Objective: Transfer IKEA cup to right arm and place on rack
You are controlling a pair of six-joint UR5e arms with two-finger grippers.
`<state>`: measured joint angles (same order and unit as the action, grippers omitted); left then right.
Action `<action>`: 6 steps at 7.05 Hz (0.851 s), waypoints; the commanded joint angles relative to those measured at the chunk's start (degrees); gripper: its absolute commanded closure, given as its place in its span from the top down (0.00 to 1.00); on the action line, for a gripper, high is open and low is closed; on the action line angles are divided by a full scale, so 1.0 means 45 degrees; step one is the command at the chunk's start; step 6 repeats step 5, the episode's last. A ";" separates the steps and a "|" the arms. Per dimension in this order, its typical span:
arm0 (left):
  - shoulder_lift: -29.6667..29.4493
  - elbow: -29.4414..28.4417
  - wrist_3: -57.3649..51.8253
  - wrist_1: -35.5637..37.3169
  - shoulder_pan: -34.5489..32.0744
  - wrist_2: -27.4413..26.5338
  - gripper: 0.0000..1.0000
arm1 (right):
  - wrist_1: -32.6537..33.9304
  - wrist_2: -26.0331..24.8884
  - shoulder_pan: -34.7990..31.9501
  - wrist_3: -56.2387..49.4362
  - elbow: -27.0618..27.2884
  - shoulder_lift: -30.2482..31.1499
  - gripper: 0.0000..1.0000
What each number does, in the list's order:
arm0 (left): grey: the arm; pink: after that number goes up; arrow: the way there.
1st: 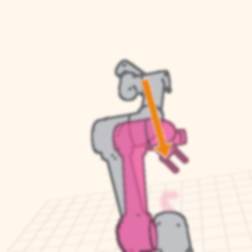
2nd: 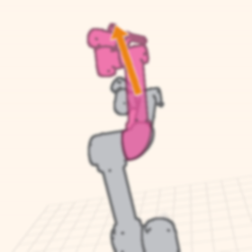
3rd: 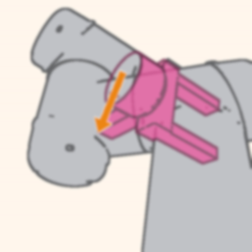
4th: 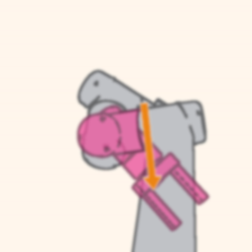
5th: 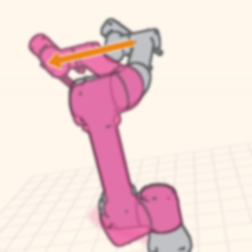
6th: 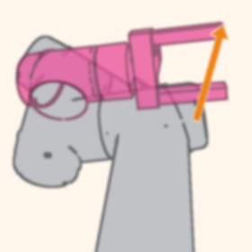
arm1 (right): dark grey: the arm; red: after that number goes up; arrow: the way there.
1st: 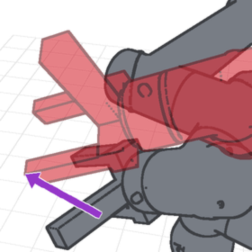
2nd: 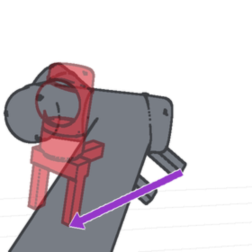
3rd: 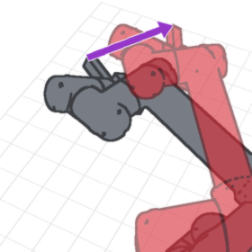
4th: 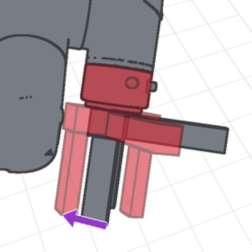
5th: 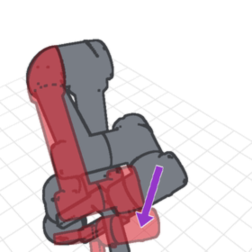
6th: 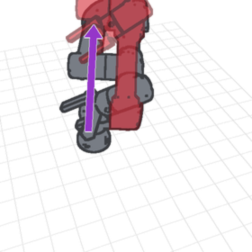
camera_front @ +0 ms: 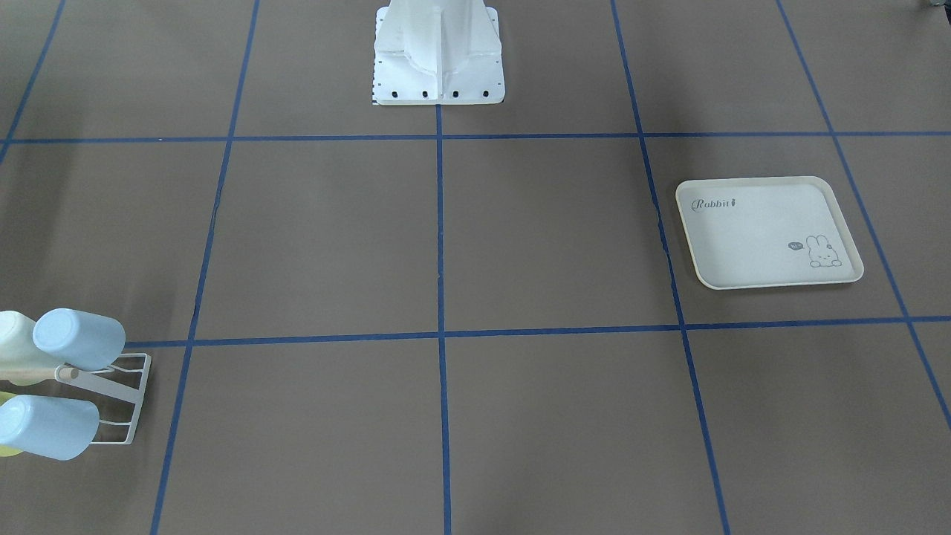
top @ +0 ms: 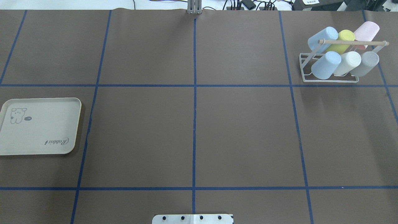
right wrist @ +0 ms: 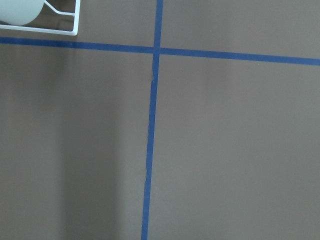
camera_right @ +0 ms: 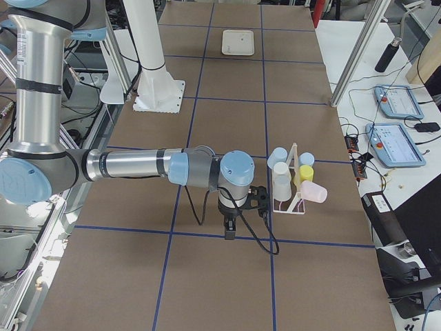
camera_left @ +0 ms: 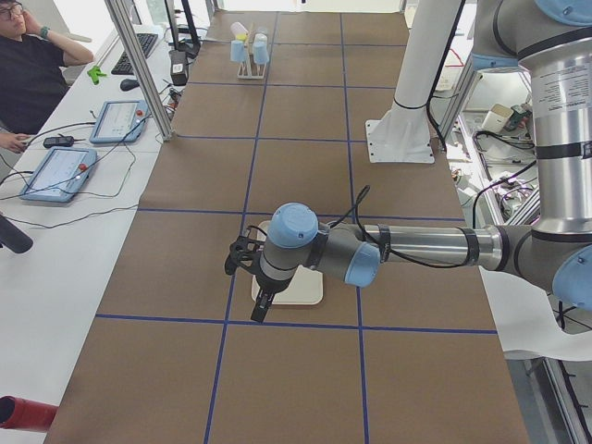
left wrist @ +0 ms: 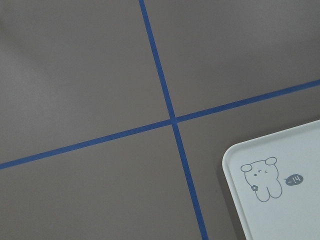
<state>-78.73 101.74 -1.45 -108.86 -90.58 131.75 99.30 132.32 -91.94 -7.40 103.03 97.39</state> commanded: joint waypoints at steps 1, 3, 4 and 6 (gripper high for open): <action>0.0014 -0.0051 0.0030 0.0011 0.0012 0.0000 1.00 | -0.0193 0.0049 0.0001 0.0042 -0.0005 -0.0002 1.00; 0.0014 -0.0051 0.0011 -0.0009 0.0012 0.0000 1.00 | -0.0193 0.0049 0.0001 0.0042 -0.0024 -0.0002 1.00; 0.0014 0.0007 0.0030 -0.0009 0.0012 0.0000 1.00 | -0.0193 0.0049 0.0001 0.0042 -0.0024 -0.0002 1.00; 0.0014 0.0220 0.0030 -0.0009 0.0012 0.0000 1.00 | -0.0193 0.0049 0.0001 0.0042 -0.0024 -0.0002 1.00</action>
